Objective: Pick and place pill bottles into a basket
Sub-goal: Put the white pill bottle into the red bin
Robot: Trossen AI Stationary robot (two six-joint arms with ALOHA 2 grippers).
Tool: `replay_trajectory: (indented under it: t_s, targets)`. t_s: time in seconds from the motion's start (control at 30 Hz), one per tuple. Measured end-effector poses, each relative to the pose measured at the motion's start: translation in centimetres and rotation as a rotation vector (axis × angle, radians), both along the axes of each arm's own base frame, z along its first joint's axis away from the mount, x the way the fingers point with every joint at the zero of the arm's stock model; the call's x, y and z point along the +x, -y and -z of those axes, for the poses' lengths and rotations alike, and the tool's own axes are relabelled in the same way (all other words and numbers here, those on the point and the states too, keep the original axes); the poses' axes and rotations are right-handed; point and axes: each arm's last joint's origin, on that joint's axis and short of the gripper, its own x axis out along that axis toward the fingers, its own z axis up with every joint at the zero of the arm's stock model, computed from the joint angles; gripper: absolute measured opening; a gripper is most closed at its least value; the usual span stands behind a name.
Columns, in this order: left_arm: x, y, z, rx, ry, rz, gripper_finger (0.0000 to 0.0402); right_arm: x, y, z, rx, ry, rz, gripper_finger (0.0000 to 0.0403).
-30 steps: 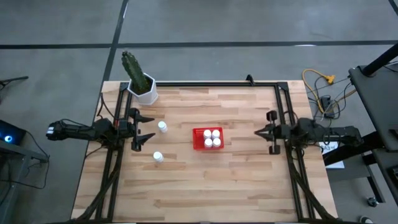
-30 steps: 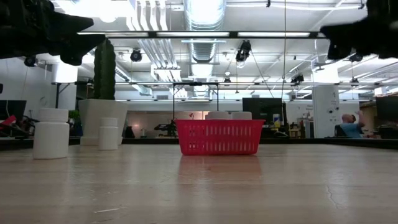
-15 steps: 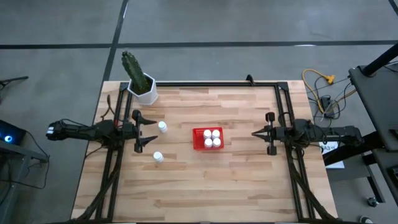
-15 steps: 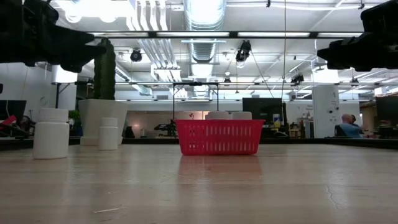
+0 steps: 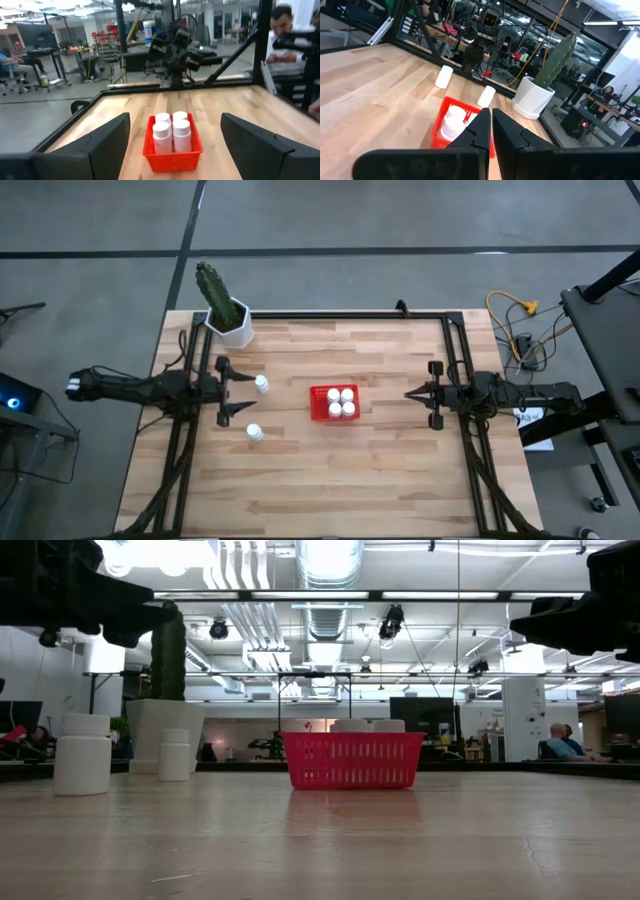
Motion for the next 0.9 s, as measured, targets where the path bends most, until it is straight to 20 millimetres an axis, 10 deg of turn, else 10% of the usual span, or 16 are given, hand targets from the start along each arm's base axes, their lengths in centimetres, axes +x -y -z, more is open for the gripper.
replay_trajectory:
  t_s: [0.5,0.9]
  targets:
    - [5.5,2.0,-7.6,0.068,-0.442,0.222,0.0292,0.0,0.0,0.0,0.041,-0.001,-0.001,0.0008]
    - [10.2,5.7,-6.1,-0.016,-1.026,0.258,0.0292,0.0,0.0,0.0,0.042,0.0,-0.001,0.0008]
